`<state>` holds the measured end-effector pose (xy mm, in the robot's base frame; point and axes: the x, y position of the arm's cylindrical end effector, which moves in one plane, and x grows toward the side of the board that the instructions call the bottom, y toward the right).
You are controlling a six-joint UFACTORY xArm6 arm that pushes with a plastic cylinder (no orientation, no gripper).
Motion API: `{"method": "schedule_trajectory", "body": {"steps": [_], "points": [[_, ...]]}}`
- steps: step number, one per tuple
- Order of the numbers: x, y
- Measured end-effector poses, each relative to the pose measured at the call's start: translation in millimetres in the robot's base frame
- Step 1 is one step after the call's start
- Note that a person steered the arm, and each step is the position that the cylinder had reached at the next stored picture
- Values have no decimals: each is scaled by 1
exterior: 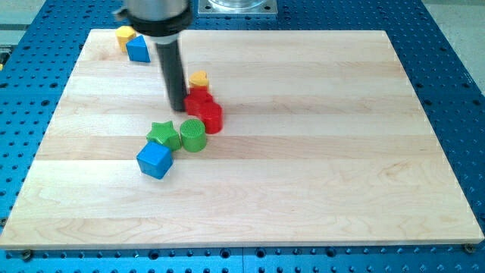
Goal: Place the arm to the top left side of the board
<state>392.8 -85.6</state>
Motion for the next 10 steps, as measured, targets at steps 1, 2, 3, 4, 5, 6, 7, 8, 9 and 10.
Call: {"method": "schedule_trajectory", "body": {"steps": [1, 2, 3, 4, 5, 6, 7, 8, 9, 10], "points": [[-11, -30], [-15, -24], [-26, -23], [-53, -29], [-85, 20], [-135, 58], [-165, 36], [-183, -6], [-194, -65], [-201, -95]]}}
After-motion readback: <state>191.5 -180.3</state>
